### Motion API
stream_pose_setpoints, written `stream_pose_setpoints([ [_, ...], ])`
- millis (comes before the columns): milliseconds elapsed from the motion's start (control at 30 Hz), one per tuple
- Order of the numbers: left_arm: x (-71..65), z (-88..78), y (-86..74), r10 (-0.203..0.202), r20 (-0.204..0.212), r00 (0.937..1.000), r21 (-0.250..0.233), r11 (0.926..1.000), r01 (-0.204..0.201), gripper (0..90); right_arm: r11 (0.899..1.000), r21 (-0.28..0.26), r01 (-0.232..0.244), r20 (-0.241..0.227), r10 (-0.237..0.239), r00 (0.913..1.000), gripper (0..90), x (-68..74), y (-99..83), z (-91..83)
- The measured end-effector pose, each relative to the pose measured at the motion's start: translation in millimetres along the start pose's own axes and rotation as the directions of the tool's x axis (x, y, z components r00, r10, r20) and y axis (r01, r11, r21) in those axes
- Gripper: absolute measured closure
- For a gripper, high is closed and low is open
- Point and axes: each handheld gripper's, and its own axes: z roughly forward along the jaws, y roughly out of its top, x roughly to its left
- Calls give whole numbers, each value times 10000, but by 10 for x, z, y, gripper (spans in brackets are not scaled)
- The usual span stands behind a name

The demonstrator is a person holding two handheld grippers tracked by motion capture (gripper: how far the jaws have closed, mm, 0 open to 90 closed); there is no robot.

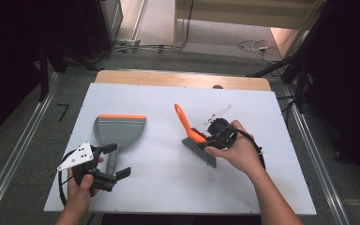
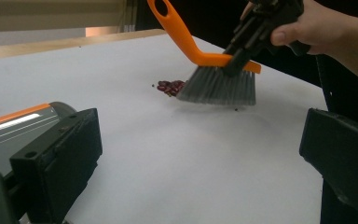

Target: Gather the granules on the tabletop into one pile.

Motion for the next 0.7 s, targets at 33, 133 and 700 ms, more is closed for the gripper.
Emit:
stream_pose_setpoints([
  [33, -4, 5, 0, -4, 5, 10000, -17, 10000, 4, 1, 9995, 120, 287, -181, -285, 9994, 686, 28, -36, 29],
  [133, -16, 12, 4, 51, 8, 10000, 16, 10000, -51, 1, 9969, 211, 758, -172, -755, 9970, 686, 23, -90, 105],
  [700, -15, 20, -4, 9, 22, 10000, 33, 10000, -9, 1, 9964, -830, 200, 1002, -117, 9949, 685, -246, -46, -189],
])
